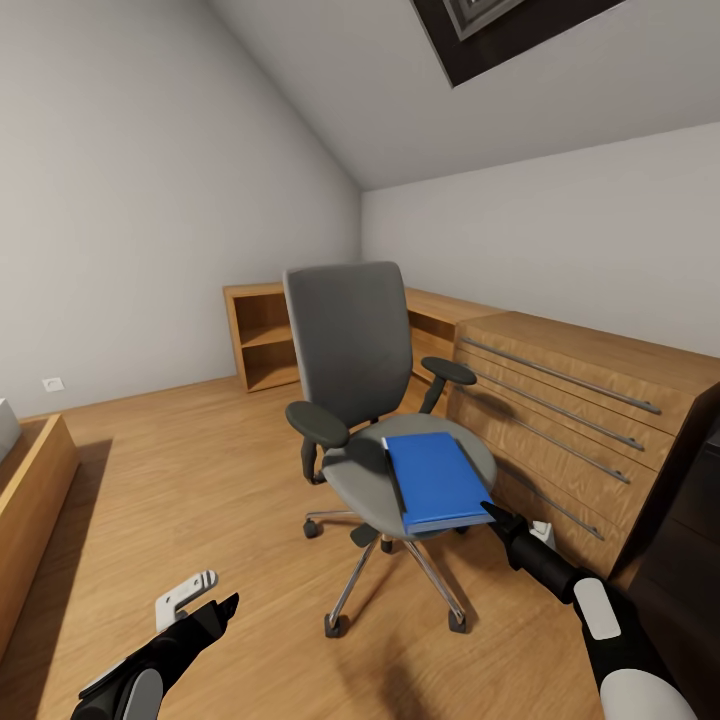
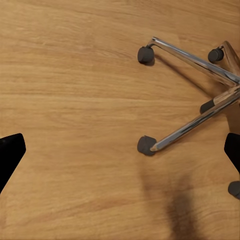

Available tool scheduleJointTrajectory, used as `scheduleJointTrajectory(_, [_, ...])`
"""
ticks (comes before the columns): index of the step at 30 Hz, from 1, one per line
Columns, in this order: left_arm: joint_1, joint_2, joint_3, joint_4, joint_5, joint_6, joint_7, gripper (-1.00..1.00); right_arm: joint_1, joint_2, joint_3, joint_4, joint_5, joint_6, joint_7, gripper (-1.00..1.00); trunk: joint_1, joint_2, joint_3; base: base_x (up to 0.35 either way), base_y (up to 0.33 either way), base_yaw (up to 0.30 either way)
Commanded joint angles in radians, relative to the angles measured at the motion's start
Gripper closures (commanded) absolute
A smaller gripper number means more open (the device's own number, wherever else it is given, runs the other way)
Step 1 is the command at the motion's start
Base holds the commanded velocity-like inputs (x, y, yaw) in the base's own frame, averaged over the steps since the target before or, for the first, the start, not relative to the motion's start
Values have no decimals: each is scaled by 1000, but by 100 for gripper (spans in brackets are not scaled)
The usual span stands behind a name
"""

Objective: In the bedroom, organize the workspace by keeping the computer under the desk, ensuring the monitor is on the desk, placing the keyboard on the desk next to the monitor, placing the mouse on the desk next to the keyboard, moving the folder from the swivel chair onto the desk next to the mouse, stacking the notebook on top of the folder with the pen on top of the notebook, and positioning the swivel chair next to the desk.

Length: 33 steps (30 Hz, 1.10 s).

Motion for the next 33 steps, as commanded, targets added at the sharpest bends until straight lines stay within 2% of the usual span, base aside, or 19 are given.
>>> scheduleJointTrajectory(1, [-1, -1, 1, -1, 10, 5, 7, -100, -1, 0, -3, 0, 0, 6, 2, 100, 0, 0, -1, 0, 0, 0])
scheduleJointTrajectory(12, [-1, -1, 1, -1, 11, 5, 7, -100, -1, 0, -2, 0, 0, 6, 2, 100, 0, 0, -1, 0, 0, 0])
scheduleJointTrajectory(33, [-1, -2, -2, -1, 7, 5, 9, -100, -1, 0, -2, -35, 2, 3, 6, 100, -10, 4, 80, 0, 0, 0])
